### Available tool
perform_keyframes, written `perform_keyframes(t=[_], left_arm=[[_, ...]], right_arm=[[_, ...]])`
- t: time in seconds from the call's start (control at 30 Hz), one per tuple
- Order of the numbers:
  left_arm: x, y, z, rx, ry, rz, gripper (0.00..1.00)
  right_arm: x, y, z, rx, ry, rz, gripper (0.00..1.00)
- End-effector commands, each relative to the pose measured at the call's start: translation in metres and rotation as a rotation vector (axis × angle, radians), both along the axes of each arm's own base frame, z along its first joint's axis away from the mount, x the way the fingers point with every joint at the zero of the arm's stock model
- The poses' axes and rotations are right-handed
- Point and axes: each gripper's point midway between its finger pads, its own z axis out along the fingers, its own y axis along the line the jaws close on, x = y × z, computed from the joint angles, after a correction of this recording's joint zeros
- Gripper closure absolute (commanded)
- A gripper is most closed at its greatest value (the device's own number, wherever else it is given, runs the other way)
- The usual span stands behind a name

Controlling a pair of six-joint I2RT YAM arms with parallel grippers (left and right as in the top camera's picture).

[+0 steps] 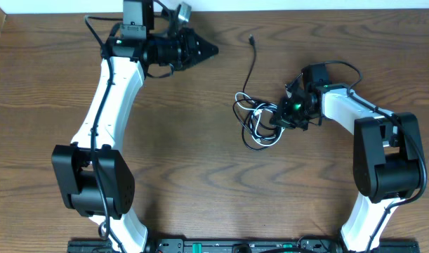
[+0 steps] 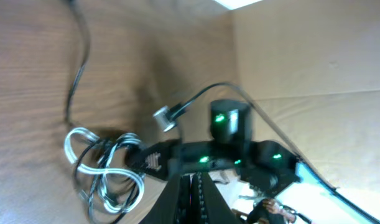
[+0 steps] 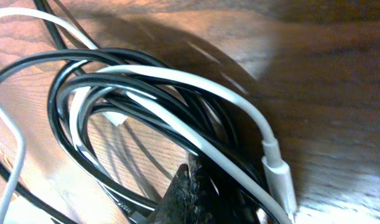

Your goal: Untangle cables

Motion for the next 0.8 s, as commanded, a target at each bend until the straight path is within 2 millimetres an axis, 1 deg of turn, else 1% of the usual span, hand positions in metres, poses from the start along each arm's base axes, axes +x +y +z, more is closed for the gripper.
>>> perform_keyframes(t=[0.0, 0.1, 0.17, 0.2, 0.27, 0.3, 0.37, 0.4, 0.5, 0.57, 0.6, 0.63, 0.67, 0.77], left_arm=[[0.002, 0.001, -0.013, 0.111, -0.048, 0.002, 0.93], [-0.002, -0.003, -0.02, 0.148, -0.035, 0.0, 0.93], [-0.005, -0.01, -0.023, 0.169, -0.033, -0.007, 0.91], [-0.006, -0.012, -0.024, 0.179, -0.032, -0.01, 0.85], [-0.011, -0.02, -0.03, 0.212, -0.027, -0.018, 0.71], [-0.013, -0.022, -0.033, 0.233, -0.023, -0.019, 0.64], [-0.018, -0.028, -0.04, 0.278, -0.013, -0.023, 0.56], [-0.021, -0.031, -0.043, 0.299, -0.008, -0.026, 0.54], [-0.035, -0.043, -0.056, 0.365, 0.016, -0.05, 0.5], [-0.046, -0.051, -0.067, 0.408, 0.035, -0.07, 0.49], [-0.051, -0.055, -0.073, 0.43, 0.042, -0.08, 0.48], [-0.057, -0.059, -0.079, 0.446, 0.048, -0.092, 0.47], [-0.062, -0.064, -0.086, 0.454, 0.06, -0.103, 0.47], [-0.076, -0.083, -0.102, 0.455, 0.109, -0.125, 0.46]], right_arm=[[0.003, -0.013, 0.005, -0.044, -0.025, -0.012, 0.99], [0.011, -0.012, 0.039, -0.032, -0.113, -0.014, 0.99], [0.014, -0.013, 0.063, -0.029, -0.174, -0.018, 0.99], [0.015, -0.014, 0.072, -0.034, -0.193, -0.028, 0.98], [0.015, -0.019, 0.081, -0.059, -0.201, -0.064, 0.96], [0.015, -0.021, 0.083, -0.069, -0.203, -0.07, 0.95], [0.013, -0.025, 0.081, -0.09, -0.192, -0.076, 0.91], [0.01, -0.027, 0.078, -0.106, -0.178, -0.079, 0.9], [0.004, -0.036, 0.065, -0.16, -0.131, -0.09, 0.86], [0.002, -0.038, 0.06, -0.177, -0.112, -0.093, 0.78], [0.001, -0.039, 0.059, -0.179, -0.107, -0.093, 0.69], [0.001, -0.039, 0.058, -0.181, -0.102, -0.099, 0.64], [0.001, -0.04, 0.057, -0.185, -0.098, -0.105, 0.61], [0.002, -0.044, 0.057, -0.185, -0.097, -0.114, 0.6]])
